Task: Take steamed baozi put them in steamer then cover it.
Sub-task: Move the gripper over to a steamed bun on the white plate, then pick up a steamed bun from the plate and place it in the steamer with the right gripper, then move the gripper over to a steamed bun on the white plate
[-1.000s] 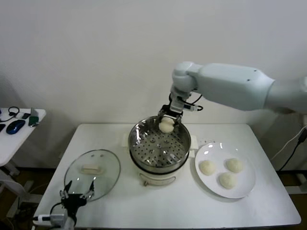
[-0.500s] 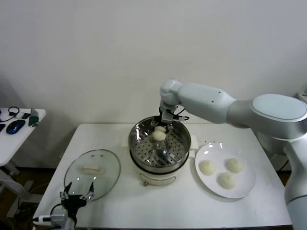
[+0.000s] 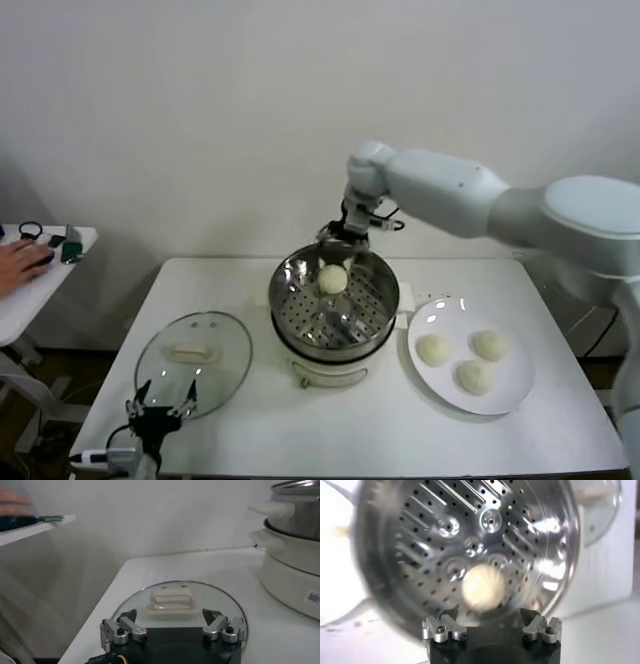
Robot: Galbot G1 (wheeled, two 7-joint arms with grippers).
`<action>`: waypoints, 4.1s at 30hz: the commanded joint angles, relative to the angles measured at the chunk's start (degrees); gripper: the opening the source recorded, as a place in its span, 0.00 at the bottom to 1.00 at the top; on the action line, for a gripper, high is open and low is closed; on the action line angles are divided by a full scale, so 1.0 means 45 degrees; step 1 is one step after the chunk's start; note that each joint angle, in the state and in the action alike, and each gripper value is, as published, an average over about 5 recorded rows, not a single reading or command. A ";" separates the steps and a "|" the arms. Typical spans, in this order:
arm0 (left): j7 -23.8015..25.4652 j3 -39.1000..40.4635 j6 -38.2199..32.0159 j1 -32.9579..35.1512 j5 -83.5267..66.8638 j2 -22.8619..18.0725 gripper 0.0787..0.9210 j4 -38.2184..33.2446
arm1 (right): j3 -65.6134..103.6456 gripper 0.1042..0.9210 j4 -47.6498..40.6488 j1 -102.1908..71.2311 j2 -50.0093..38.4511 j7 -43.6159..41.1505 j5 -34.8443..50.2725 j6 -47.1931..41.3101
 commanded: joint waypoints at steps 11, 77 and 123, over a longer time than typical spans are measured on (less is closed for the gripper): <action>0.0015 0.0059 0.0038 -0.0171 0.0020 -0.0030 0.88 0.0149 | -0.6438 0.88 0.9004 0.3335 -0.7832 0.2386 0.6991 -0.9972; 0.0033 0.0224 -0.0016 -0.0068 0.0329 -0.0075 0.88 -0.0017 | -0.0244 0.61 0.8143 0.4961 -0.2525 0.3170 0.9391 -1.2310; 0.0000 0.0076 0.0003 0.0151 0.0322 -0.0172 0.88 -0.0339 | -0.1531 0.88 0.7057 0.2045 -0.2852 0.2813 0.7022 -1.1069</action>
